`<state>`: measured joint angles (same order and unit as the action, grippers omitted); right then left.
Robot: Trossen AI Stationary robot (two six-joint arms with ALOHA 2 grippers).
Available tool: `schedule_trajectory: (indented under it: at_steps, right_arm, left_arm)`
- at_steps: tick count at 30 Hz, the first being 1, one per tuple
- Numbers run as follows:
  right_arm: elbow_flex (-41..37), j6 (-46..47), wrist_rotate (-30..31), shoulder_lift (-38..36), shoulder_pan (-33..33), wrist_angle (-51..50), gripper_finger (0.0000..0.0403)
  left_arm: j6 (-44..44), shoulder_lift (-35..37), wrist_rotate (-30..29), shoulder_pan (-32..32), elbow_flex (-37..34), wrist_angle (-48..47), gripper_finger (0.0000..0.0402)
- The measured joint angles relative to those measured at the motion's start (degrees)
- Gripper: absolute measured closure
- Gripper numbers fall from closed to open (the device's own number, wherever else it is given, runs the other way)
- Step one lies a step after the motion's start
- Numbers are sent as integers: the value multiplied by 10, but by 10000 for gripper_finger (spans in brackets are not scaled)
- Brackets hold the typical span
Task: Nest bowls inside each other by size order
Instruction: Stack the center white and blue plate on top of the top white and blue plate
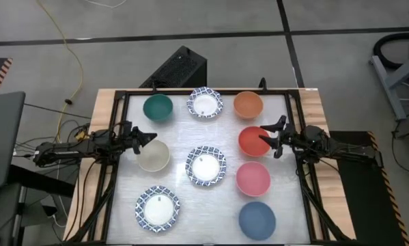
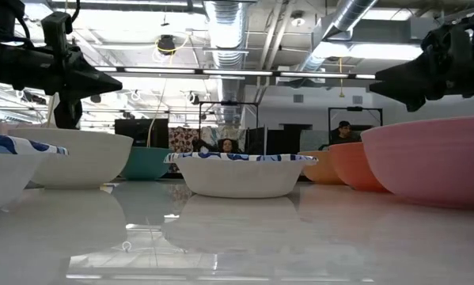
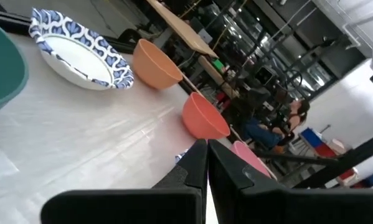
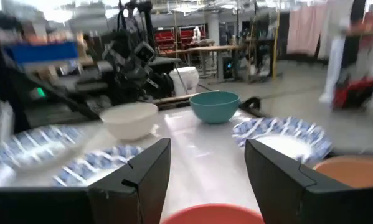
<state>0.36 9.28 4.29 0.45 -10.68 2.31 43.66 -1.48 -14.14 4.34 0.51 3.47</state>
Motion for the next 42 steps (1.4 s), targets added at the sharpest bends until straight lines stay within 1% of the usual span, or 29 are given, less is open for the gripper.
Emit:
schedule_trajectory:
  at_steps: [8, 14, 18, 26, 31, 33, 35, 37, 39, 42]
  right_arm:
    - [0, 200, 2, 0, 6, 1, 175]
    - [0, 292, 5, 0, 6, 15, 175]
    - [0, 341, 4, 0, 6, 13, 175]
    - [0, 347, 5, 0, 4, 14, 175]
    - [0, 424, 5, 0, 4, 13, 175]
    - [0, 436, 21, 0, 4, 14, 175]
    - [0, 420, 43, 0, 4, 7, 175]
    - [0, 395, 57, 0, 4, 7, 175]
    - [0, 387, 59, 0, 4, 7, 175]
    - [0, 388, 59, 0, 4, 6, 175]
  left_arm:
    - [2, 0, 6, 0, 0, 1, 401]
    - [23, 0, -4, 0, 0, 4, 401]
    - [33, 0, -25, 0, 0, 4, 402]
    - [26, 0, -28, 0, 0, 4, 401]
    - [26, 0, -30, 0, 0, 4, 402]
    - [26, 0, -30, 0, 0, 4, 401]
    - [25, 0, -32, 0, 0, 4, 401]
    - [25, 0, -52, 0, 1, 3, 401]
    - [34, 0, -69, 0, 2, 1, 401]
    - [38, 0, -73, 0, 3, -1, 401]
